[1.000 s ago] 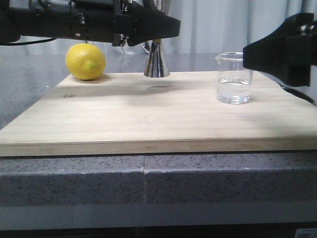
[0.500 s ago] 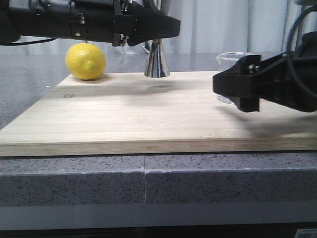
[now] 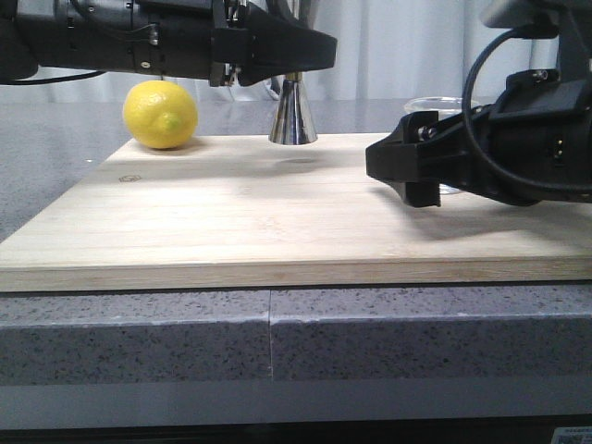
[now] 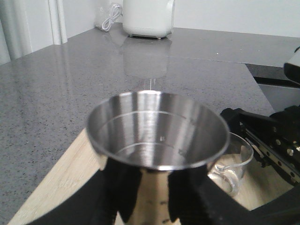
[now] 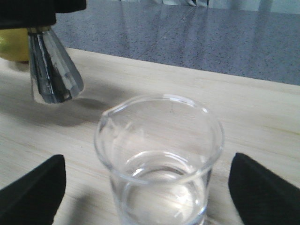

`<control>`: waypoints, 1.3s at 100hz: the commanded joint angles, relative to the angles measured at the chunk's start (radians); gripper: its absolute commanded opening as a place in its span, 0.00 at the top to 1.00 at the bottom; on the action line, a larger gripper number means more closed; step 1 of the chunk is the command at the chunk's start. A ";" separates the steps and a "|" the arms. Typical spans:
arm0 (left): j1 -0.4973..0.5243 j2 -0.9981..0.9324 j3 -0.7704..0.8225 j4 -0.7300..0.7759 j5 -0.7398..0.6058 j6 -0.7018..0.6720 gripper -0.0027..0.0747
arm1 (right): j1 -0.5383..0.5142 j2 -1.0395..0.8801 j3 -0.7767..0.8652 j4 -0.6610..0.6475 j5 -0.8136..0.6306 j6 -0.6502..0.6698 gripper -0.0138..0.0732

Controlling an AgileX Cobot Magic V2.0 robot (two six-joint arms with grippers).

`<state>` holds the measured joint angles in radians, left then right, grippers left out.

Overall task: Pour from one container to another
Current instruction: 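Lift the beaker with the right gripper over the held jigger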

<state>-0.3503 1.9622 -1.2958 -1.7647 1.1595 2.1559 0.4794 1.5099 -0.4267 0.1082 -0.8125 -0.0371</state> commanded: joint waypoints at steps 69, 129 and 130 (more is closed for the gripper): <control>-0.007 -0.049 -0.030 -0.088 0.112 -0.007 0.66 | -0.028 -0.083 -0.027 -0.010 -0.017 0.001 0.52; -0.007 -0.049 -0.030 -0.088 0.112 -0.007 0.66 | -0.099 -0.269 -0.478 -0.183 0.711 -0.001 0.52; -0.007 -0.049 -0.030 -0.088 0.112 -0.007 0.66 | -0.099 -0.269 -0.485 -0.193 0.719 -0.001 0.52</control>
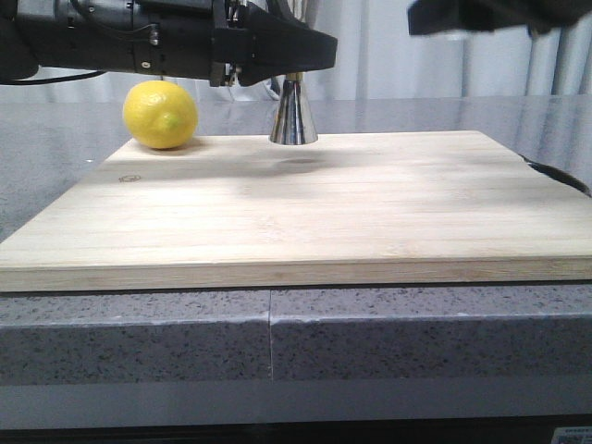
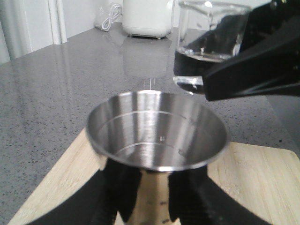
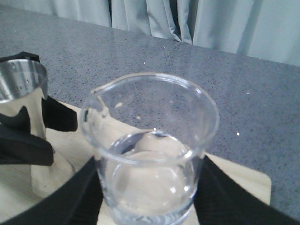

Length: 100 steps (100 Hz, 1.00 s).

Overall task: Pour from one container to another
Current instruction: 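Lift the beaker with the right gripper over the held jigger, then tilt the beaker with the right gripper, pouring liquid into the jigger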

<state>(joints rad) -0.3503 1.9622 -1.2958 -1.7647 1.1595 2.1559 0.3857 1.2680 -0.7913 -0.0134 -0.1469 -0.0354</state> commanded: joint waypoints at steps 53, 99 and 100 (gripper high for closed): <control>-0.007 -0.049 -0.030 -0.088 0.112 -0.007 0.66 | 0.067 0.089 -0.439 -0.354 0.331 -0.003 0.52; -0.007 -0.049 -0.030 -0.086 0.112 -0.007 0.66 | 0.145 0.141 -0.465 -0.646 0.337 -0.003 0.52; -0.007 -0.049 -0.030 -0.086 0.112 -0.007 0.66 | 0.145 0.142 -0.465 -0.650 0.337 -0.003 0.52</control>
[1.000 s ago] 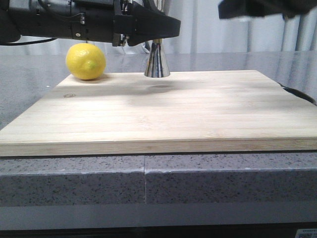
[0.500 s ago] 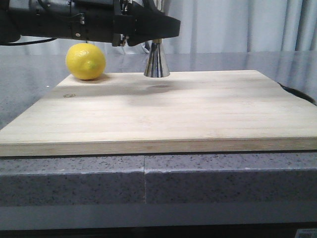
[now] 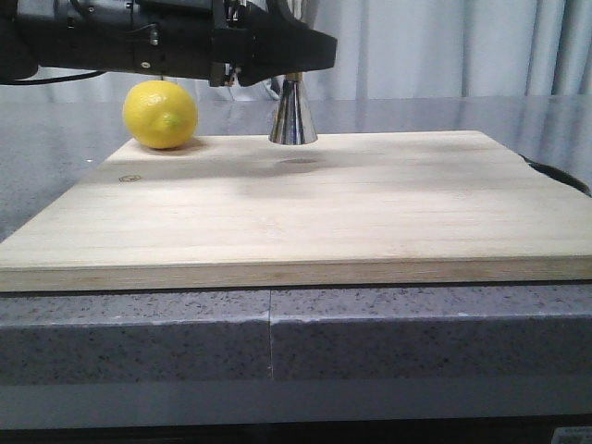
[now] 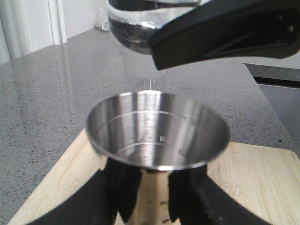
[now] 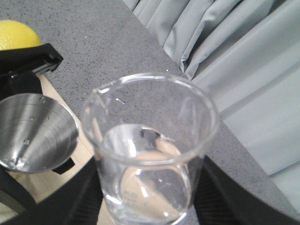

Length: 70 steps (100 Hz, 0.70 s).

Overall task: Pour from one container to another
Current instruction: 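Tilt the beaker with the right gripper, pouring liquid into the jigger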

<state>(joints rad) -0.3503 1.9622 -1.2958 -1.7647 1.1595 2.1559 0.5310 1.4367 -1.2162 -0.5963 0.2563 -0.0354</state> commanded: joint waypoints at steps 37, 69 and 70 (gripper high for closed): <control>-0.007 -0.049 -0.030 -0.086 0.112 -0.007 0.66 | 0.000 -0.014 -0.040 -0.257 -0.134 -0.003 0.52; -0.007 -0.049 -0.030 -0.086 0.112 -0.007 0.66 | 0.000 -0.001 -0.040 -0.349 -0.134 -0.003 0.52; -0.007 -0.049 -0.030 -0.086 0.112 -0.007 0.66 | 0.000 -0.001 -0.040 -0.351 -0.134 -0.003 0.52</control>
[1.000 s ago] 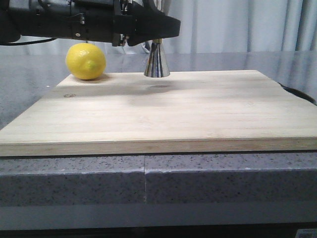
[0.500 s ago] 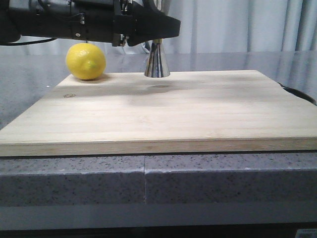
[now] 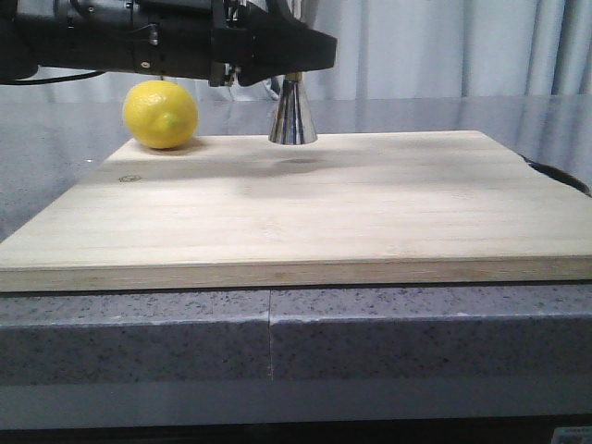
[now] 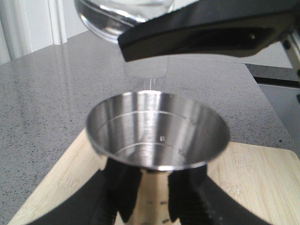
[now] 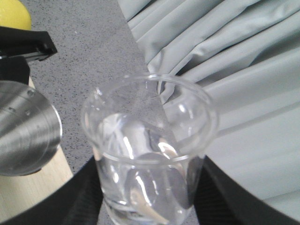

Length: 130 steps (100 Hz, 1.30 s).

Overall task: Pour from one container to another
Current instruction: 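Tilt the beaker with the right gripper, pouring liquid into the jigger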

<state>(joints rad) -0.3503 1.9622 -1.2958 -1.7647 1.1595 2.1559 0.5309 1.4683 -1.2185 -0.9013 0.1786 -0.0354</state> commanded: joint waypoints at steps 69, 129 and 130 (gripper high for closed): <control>-0.007 -0.049 -0.030 -0.086 0.112 -0.007 0.66 | 0.000 -0.032 -0.037 -0.231 -0.053 -0.003 0.52; -0.007 -0.049 -0.030 -0.086 0.112 -0.007 0.66 | 0.000 -0.034 -0.037 -0.347 -0.061 -0.003 0.52; -0.007 -0.049 -0.030 -0.086 0.112 -0.007 0.66 | 0.000 -0.034 -0.037 -0.349 -0.061 -0.003 0.52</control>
<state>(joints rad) -0.3503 1.9622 -1.2958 -1.7647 1.1595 2.1559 0.5309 1.4683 -1.2185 -1.2086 0.1521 -0.0354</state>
